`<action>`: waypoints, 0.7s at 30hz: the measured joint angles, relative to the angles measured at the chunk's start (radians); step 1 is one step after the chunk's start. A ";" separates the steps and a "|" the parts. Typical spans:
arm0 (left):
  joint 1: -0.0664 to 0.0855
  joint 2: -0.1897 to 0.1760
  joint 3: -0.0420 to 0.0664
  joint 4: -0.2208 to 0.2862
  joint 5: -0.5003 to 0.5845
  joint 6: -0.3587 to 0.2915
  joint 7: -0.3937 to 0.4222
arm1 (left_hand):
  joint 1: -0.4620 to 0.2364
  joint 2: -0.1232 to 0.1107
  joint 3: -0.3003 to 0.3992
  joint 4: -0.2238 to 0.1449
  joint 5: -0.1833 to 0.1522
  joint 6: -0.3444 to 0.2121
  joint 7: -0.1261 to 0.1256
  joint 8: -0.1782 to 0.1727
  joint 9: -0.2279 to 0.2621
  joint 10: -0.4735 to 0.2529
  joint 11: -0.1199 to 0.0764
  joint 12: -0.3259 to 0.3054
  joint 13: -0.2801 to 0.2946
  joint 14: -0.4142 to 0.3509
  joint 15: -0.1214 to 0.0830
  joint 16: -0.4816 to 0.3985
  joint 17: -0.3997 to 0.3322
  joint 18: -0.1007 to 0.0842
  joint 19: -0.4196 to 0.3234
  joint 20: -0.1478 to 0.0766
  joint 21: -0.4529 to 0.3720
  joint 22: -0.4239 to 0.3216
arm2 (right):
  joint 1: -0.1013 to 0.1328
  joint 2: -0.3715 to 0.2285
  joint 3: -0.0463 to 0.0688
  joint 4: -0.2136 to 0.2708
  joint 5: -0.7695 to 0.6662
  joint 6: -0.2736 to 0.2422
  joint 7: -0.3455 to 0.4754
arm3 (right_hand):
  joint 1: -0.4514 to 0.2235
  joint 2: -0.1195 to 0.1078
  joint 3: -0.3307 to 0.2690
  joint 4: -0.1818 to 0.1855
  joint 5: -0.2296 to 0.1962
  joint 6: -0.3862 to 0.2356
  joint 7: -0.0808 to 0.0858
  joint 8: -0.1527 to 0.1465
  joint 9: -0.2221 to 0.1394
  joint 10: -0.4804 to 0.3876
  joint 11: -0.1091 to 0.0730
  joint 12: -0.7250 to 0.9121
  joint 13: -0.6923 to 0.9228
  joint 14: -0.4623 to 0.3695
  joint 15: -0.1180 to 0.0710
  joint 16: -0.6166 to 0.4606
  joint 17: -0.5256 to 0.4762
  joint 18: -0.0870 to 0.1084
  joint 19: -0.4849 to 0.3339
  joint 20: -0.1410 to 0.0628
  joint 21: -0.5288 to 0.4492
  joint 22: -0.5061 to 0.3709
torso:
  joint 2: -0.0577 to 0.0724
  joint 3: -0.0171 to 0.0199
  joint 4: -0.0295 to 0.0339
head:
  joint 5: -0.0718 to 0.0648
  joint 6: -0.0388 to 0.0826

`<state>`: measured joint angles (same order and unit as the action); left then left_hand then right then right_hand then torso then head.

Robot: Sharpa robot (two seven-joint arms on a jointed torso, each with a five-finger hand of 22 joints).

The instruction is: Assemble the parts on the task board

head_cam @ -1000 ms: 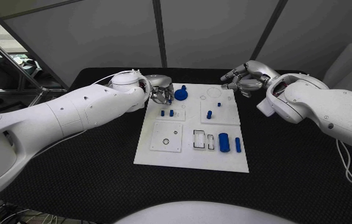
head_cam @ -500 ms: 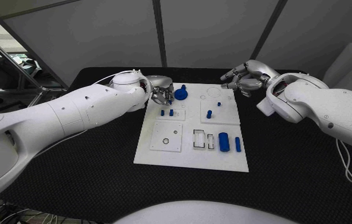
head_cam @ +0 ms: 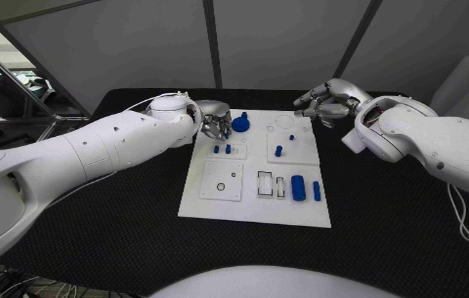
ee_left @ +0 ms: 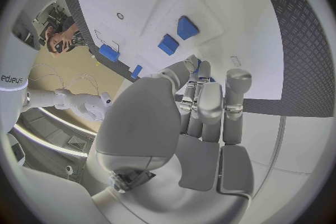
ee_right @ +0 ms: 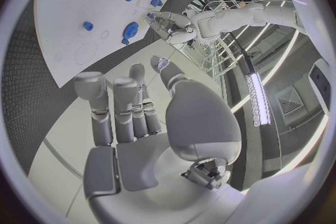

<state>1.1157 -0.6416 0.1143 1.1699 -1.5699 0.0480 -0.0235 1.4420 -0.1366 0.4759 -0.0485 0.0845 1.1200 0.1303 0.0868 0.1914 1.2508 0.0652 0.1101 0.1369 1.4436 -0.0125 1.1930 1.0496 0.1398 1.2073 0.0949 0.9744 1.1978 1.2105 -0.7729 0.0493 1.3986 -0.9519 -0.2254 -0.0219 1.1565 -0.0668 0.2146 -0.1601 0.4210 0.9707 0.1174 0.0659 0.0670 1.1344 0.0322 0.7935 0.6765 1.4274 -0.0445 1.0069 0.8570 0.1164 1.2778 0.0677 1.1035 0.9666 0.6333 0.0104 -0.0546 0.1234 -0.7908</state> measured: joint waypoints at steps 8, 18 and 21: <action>-0.003 0.004 -0.002 -0.006 0.000 0.010 -0.004 | -0.028 -0.028 -0.010 0.010 -0.031 -0.092 0.002 -0.025 -0.032 -0.025 0.003 -0.025 -0.012 -0.004 0.003 -0.010 -0.016 0.000 -0.007 0.000 -0.012 -0.004 | 0.000 -0.001 0.000 0.001 0.000 0.000 0.000 | 0.000 0.000 0.000 0.000 0.000 0.000 0.000 0.000 0.000 0.000 0.000 0.000 0.000 0.000 0.000 0.000 0.000 0.000 0.000 0.000 0.000 0.000 | 0.000 0.0001 0.0005 | -0.001 -0.001; -0.004 0.002 -0.002 -0.008 0.000 0.013 -0.007 | -0.042 -0.042 -0.020 0.020 -0.031 -0.156 -0.009 -0.025 -0.060 -0.043 0.007 -0.035 -0.021 -0.007 0.007 -0.013 -0.029 0.000 -0.010 0.002 -0.019 -0.009 | 0.000 -0.004 0.000 0.001 0.000 0.000 -0.001 | 0.000 0.000 0.003 0.003 0.000 0.000 0.000 0.000 0.000 0.000 0.000 0.000 -0.003 0.000 0.000 -0.004 -0.003 0.000 0.000 0.000 -0.005 -0.005 | 0.000 0.0001 0.0004 | -0.002 -0.003; -0.004 -0.001 -0.002 -0.008 0.000 0.013 -0.008 | -0.042 -0.042 -0.021 0.021 -0.031 -0.161 -0.010 -0.025 -0.063 -0.045 0.009 -0.035 -0.022 -0.007 0.007 -0.016 -0.031 0.000 -0.011 0.004 -0.027 -0.009 | 0.000 -0.005 0.000 0.001 0.000 0.000 -0.002 | 0.000 0.000 0.006 0.000 0.000 0.000 0.000 0.000 0.000 -0.003 0.002 -0.010 -0.010 0.000 0.000 -0.011 -0.006 0.000 0.000 0.000 -0.012 -0.009 | 0.000 0.0000 0.0005 | -0.002 -0.002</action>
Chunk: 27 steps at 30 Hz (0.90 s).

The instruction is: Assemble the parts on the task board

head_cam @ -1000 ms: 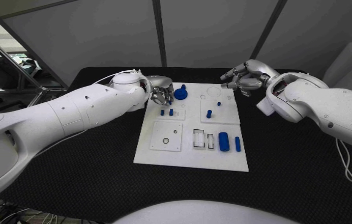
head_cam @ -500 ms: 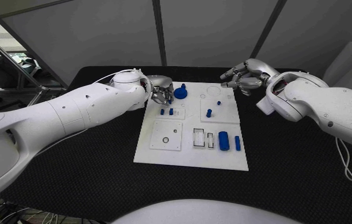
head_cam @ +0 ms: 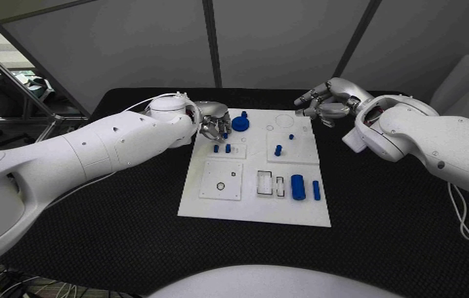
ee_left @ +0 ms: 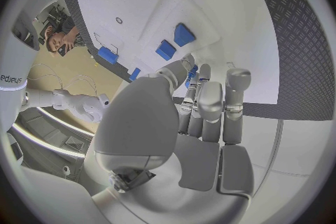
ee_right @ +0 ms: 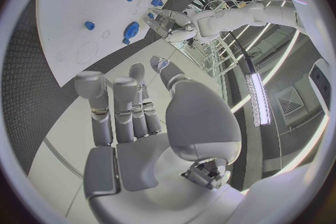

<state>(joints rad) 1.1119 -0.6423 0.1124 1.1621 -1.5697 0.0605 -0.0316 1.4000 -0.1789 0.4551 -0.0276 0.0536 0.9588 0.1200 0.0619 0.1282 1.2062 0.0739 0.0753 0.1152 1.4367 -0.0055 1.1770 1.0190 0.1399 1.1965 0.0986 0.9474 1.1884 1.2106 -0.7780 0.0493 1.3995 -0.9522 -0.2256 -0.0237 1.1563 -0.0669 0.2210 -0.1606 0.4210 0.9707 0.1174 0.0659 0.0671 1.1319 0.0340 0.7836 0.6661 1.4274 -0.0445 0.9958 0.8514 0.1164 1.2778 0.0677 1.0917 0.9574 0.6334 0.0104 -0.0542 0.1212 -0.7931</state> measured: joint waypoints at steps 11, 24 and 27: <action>-0.001 -0.023 0.003 0.014 0.000 -0.022 -0.002 | 0.005 -0.004 -0.009 0.012 0.000 -0.025 -0.001 0.008 -0.021 -0.064 0.018 -0.010 -0.021 -0.089 0.012 -0.166 -0.197 0.001 -0.087 0.013 -0.155 -0.094 | 0.000 -0.002 0.000 -0.013 -0.067 0.001 -0.025 | 0.013 -0.002 0.111 -0.044 -0.001 0.052 0.009 0.013 0.006 -0.069 0.012 -0.283 -0.229 0.026 0.010 0.027 0.055 0.000 0.036 0.004 0.034 0.056 | -0.001 -0.0010 0.0005 | -0.001 0.005; 0.001 -0.126 0.056 0.052 0.203 -0.107 0.010 | 0.031 0.001 0.013 0.010 0.000 0.035 0.016 0.032 -0.021 -0.063 0.021 0.002 -0.033 -0.172 0.014 -0.417 -0.421 0.055 -0.152 0.016 -0.295 -0.177 | -0.015 0.017 -0.002 -0.022 -0.462 0.020 -0.085 | 0.043 -0.014 0.162 -0.080 -0.080 0.143 0.007 0.012 0.005 -0.001 0.027 -0.557 -0.461 0.039 0.017 0.119 0.140 -0.016 0.095 0.016 0.166 0.218 | -0.002 -0.0010 0.0007 | -0.039 0.024; 0.001 -0.156 0.058 0.071 0.335 -0.131 0.021 | 0.021 0.011 0.004 0.027 0.000 0.081 0.025 0.056 -0.013 -0.016 0.011 0.026 -0.024 -0.172 0.014 -0.434 -0.432 0.055 -0.153 0.015 -0.309 -0.187 | -0.022 0.025 -0.006 -0.023 -0.546 0.024 -0.099 | 0.048 -0.019 0.163 -0.087 -0.084 0.143 0.007 0.003 0.002 -0.001 0.027 -0.584 -0.481 0.038 0.023 0.119 0.141 -0.016 0.099 0.020 0.174 0.229 | -0.002 -0.0014 0.0007 | -0.047 0.028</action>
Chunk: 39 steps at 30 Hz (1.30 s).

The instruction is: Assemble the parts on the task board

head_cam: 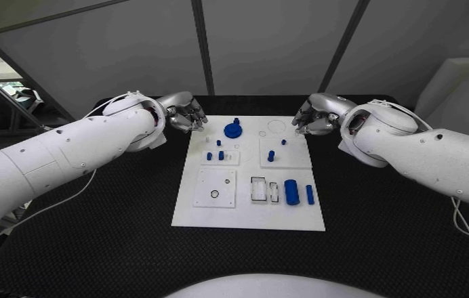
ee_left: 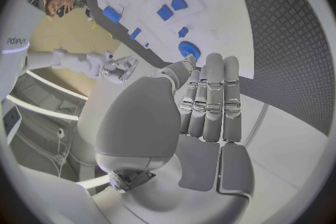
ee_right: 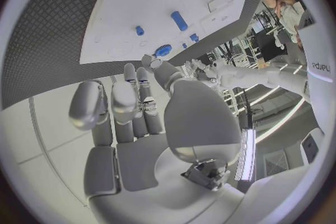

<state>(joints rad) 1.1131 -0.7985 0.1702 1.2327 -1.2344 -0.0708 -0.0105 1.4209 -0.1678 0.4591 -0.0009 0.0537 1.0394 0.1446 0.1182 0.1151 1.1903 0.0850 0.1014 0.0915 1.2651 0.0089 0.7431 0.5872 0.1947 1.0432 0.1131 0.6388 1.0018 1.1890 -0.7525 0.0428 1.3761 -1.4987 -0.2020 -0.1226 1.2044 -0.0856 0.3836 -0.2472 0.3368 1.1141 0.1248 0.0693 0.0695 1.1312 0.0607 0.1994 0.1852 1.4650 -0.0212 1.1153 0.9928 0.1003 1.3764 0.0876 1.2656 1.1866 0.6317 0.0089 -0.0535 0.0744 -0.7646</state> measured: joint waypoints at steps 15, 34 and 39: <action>-0.020 -0.068 -0.001 0.108 0.775 -0.079 0.144 | -0.017 0.004 -0.013 0.013 0.000 0.013 0.004 0.004 0.007 0.010 -0.004 0.005 0.009 -0.004 -0.004 -0.054 -0.030 0.000 -0.002 -0.002 -0.048 -0.036 | -0.034 0.075 -0.023 -0.051 -0.173 0.004 -0.031 | 0.003 -0.022 -0.015 -0.015 0.000 -0.058 0.033 -0.005 -0.005 -0.033 0.032 -0.081 -0.065 0.003 0.018 0.011 0.001 0.000 0.000 0.014 0.008 0.011 | 0.001 0.0000 0.0021 | -0.014 0.006; -0.024 -0.071 -0.001 0.138 0.970 -0.074 0.235 | -0.011 0.009 -0.013 0.013 0.000 0.013 0.004 0.003 0.008 0.013 -0.001 0.005 0.012 -0.004 -0.004 -0.066 -0.036 0.000 -0.002 -0.002 -0.055 -0.044 | -0.056 0.134 -0.024 -0.116 -0.192 0.033 -0.021 | 0.019 -0.006 -0.021 -0.020 0.000 -0.075 0.032 -0.005 -0.004 -0.029 0.038 -0.093 -0.090 0.000 0.021 0.055 0.040 -0.016 0.021 0.025 0.050 0.060 | 0.002 -0.0004 0.0000 | -0.019 0.001; -0.024 -0.070 -0.001 0.141 0.986 -0.071 0.242 | -0.011 0.009 -0.013 0.013 0.000 0.014 0.005 0.004 0.008 0.013 -0.001 0.005 0.012 -0.004 -0.004 -0.066 -0.036 0.000 -0.002 -0.002 -0.060 -0.045 | -0.058 0.144 -0.024 -0.128 -0.190 0.045 -0.016 | 0.014 0.013 -0.008 -0.015 0.000 -0.054 0.021 -0.002 -0.001 -0.001 0.030 -0.093 -0.098 0.000 0.021 0.085 0.065 -0.016 0.042 0.020 0.083 0.098 | 0.002 0.0000 -0.0003 | -0.018 0.000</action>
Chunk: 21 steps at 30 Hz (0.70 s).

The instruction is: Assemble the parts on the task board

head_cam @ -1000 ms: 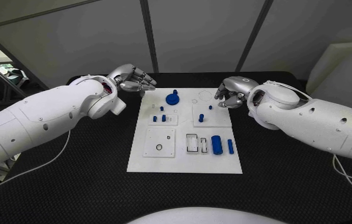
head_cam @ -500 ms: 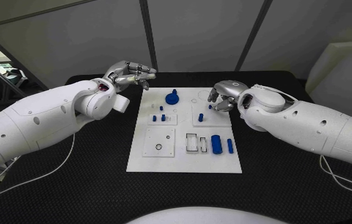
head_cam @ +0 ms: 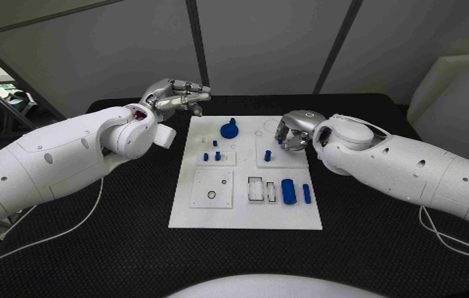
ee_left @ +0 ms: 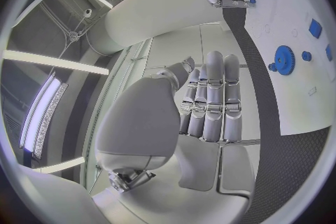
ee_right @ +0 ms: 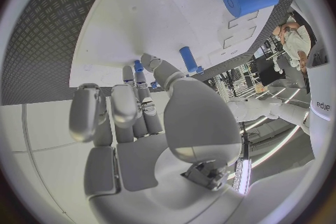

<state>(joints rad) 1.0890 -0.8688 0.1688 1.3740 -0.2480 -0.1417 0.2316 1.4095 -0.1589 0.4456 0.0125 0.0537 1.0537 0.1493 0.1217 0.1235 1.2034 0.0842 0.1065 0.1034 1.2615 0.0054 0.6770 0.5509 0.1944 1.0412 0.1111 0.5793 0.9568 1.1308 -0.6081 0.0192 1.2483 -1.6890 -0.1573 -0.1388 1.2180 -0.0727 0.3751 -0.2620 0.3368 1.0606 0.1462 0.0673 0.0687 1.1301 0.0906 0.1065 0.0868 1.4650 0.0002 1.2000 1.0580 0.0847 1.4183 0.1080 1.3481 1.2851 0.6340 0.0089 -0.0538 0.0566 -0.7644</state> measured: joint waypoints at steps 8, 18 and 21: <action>0.000 0.001 0.000 0.001 0.014 0.005 0.005 | -0.004 0.004 0.000 0.000 0.000 0.002 0.002 0.000 0.000 0.000 0.000 0.000 0.001 -0.003 0.003 -0.007 -0.002 0.000 0.000 0.000 -0.004 -0.002 | -0.001 0.011 0.003 -0.013 0.001 0.012 0.006 | -0.006 0.024 0.018 0.012 0.000 0.042 -0.013 0.008 0.003 0.045 -0.015 0.000 -0.009 0.002 -0.006 0.027 0.025 -0.016 0.025 -0.009 0.043 0.023 | 0.000 0.0002 -0.0003 | 0.001 -0.002; 0.000 0.002 0.000 0.000 0.020 0.011 0.005 | -0.004 0.004 -0.003 0.003 0.000 0.002 0.002 0.000 0.001 0.000 0.000 0.000 0.003 0.002 -0.002 -0.007 -0.002 0.000 0.000 0.000 -0.004 -0.006 | 0.001 0.018 0.005 -0.023 0.001 0.021 0.001 | 0.011 0.062 0.039 0.015 -0.001 0.091 -0.027 0.016 0.007 0.097 -0.032 -0.009 -0.012 0.004 -0.018 0.025 -0.003 -0.031 0.046 -0.022 0.096 0.023 | 0.000 0.0004 -0.0009 | 0.000 -0.006; 0.000 0.003 0.000 -0.001 0.021 0.012 0.005 | -0.004 0.004 -0.003 0.003 0.000 0.002 0.002 0.000 0.001 0.000 0.000 0.000 0.003 0.002 -0.002 -0.007 -0.002 0.000 0.000 0.000 -0.004 -0.006 | 0.001 0.020 0.005 -0.024 0.000 0.021 -0.003 | 0.025 0.077 0.067 0.007 -0.066 0.092 -0.025 0.013 0.007 0.108 -0.030 -0.020 -0.013 0.000 -0.022 0.025 -0.006 -0.031 0.046 -0.022 0.101 0.023 | 0.000 0.0007 -0.0009 | -0.001 -0.009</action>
<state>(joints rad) 1.0887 -0.8659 0.1688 1.3733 -0.2269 -0.1295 0.2366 1.4055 -0.1549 0.4429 0.0151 0.0537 1.0560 0.1517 0.1217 0.1248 1.2033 0.0842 0.1065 0.1069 1.2635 0.0036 0.6702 0.5492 0.1945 1.0413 0.1111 0.5757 0.9505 1.1320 -0.5880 0.0238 1.2246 -1.6894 -0.1363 -0.1417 1.2435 0.0046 0.4416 -0.2553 0.2706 1.1530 0.1207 0.0807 0.0755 1.2379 0.0603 0.0865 0.0735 1.4650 -0.0218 1.2255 1.0524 0.0535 1.4640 0.0858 1.4489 1.3080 0.6335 0.0096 -0.0546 0.0558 -0.7736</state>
